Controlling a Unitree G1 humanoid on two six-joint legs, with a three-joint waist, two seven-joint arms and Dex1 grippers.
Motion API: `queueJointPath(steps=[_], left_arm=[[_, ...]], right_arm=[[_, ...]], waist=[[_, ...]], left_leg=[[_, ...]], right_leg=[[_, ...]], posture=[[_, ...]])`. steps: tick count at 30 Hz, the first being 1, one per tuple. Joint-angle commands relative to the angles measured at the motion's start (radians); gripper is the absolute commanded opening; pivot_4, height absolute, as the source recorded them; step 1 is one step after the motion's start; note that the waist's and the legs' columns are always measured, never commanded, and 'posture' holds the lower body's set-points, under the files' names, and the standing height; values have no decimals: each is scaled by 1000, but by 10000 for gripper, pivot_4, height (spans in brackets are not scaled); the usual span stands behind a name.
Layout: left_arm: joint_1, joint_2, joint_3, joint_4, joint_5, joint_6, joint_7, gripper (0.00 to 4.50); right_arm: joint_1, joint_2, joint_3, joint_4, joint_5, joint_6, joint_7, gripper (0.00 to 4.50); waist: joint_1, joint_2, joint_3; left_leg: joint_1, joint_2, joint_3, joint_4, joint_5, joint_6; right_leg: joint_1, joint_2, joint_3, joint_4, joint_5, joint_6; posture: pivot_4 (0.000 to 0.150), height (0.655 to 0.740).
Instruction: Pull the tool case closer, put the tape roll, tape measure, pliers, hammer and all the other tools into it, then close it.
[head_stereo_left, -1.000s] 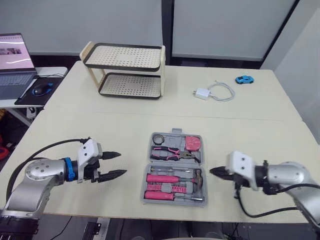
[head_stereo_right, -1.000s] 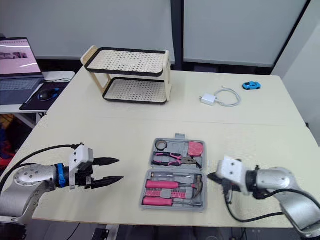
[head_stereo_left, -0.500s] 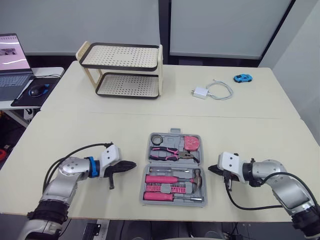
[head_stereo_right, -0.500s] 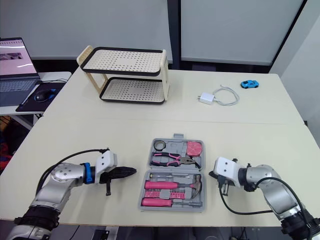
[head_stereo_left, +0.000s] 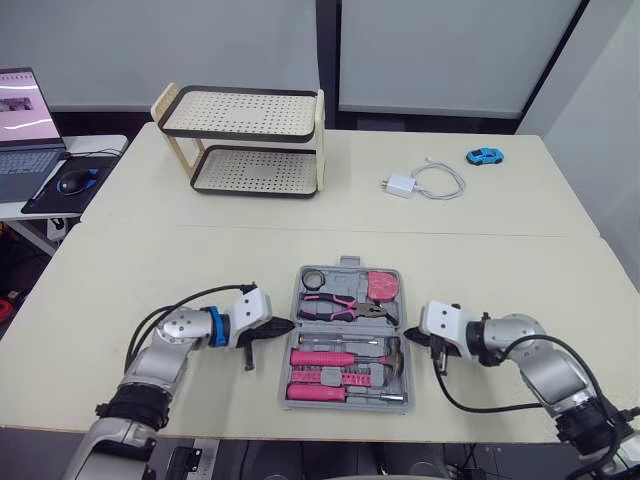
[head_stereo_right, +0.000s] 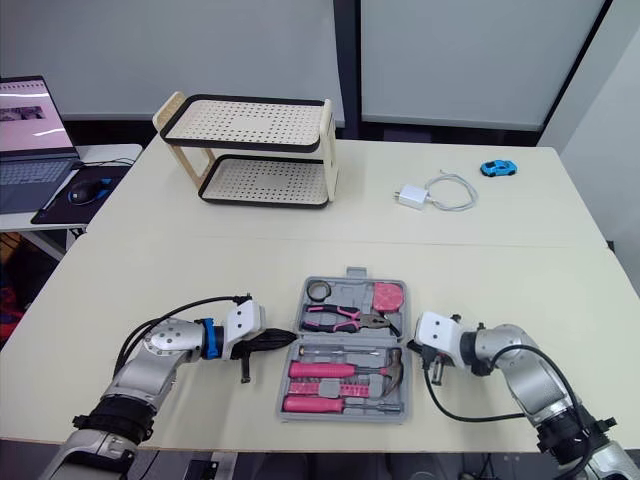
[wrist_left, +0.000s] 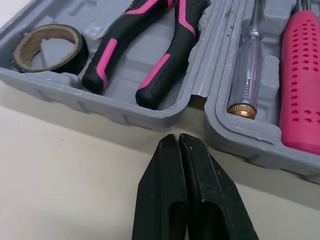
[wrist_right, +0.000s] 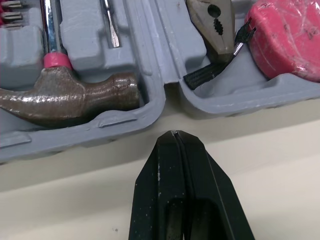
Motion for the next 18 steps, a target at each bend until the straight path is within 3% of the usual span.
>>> queueJointPath(steps=[1,9,18], left_arm=[[-13,-20,-21,30,22,-43,10,493],[-17,-31,-28,29,9,-55,-25,493],[86,6,-50,-171,-11,31,-56,493]], right_arm=[[-18,9,4,-10,0,-11,11,0],[-13,27,19,-36,-4,0,23,0],[55,1,31,-136,7,60,50,0]], waist=[[0,1,0],[9,2,-1],[14,2,-1]], left_leg=[[0,0,0,0,0,0],[0,0,0,0,0,0],[0,0,0,0,0,0]], right_leg=[[0,0,0,0,0,0],[0,0,0,0,0,0],[0,0,0,0,0,0]], posture=[[1500,7350],[1500,7350],[1500,7350]])
